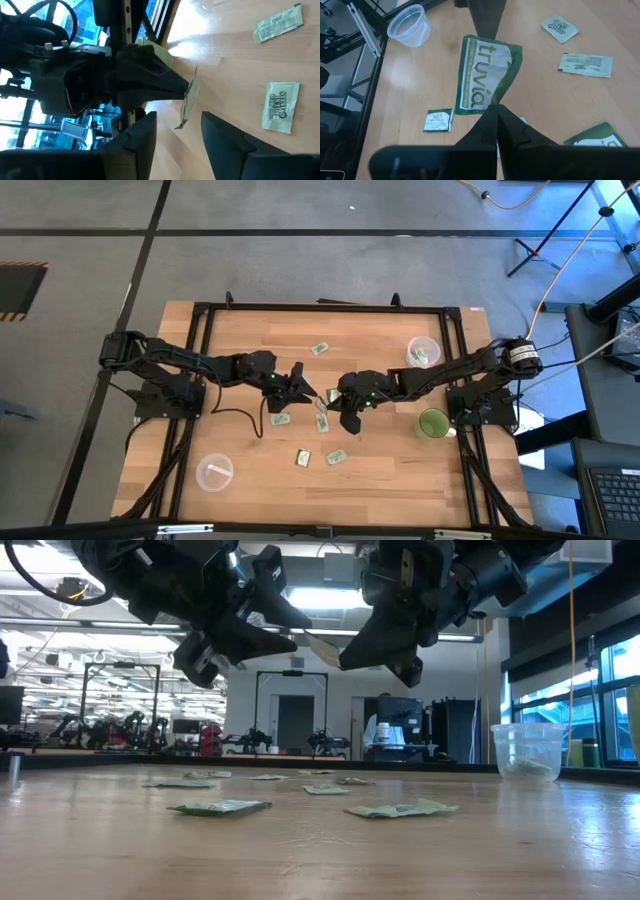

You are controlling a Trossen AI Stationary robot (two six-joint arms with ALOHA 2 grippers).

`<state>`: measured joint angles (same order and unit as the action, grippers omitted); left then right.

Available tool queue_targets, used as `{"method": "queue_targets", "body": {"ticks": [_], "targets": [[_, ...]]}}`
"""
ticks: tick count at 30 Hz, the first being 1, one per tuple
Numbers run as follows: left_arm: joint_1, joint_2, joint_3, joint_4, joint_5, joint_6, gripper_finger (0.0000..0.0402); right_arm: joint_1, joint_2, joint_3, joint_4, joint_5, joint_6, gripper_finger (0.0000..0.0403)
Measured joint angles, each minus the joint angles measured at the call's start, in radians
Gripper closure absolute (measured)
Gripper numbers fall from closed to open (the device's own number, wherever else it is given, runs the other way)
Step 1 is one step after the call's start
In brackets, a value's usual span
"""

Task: Pick and place items into bin
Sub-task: Put the green stevia packet into the bottom white bin

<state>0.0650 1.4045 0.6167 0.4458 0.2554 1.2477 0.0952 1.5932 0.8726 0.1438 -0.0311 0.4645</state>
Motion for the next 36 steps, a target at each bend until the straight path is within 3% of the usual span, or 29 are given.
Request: {"method": "queue_targets", "body": {"ticks": [12,26,32,36], "targets": [[-0.013,0.085,0.002,0.080,0.011,-0.003,0.0277,0.000,-0.001,0.001,0.008,0.000,-0.006,0.0403],[-0.013,0.085,0.002,0.105,0.011,-0.023,0.0396,0.000,-0.001,0.001,0.011,0.000,-0.055,0.0403],[-0.013,0.085,0.002,0.103,0.008,-0.023,0.0399,0.000,-0.001,0.001,0.011,0.000,-0.051,0.0398],[-0.013,0.085,0.002,0.102,0.005,-0.057,0.0399,0.000,-0.001,0.001,0.008,-0.002,-0.063,0.0373]]}}
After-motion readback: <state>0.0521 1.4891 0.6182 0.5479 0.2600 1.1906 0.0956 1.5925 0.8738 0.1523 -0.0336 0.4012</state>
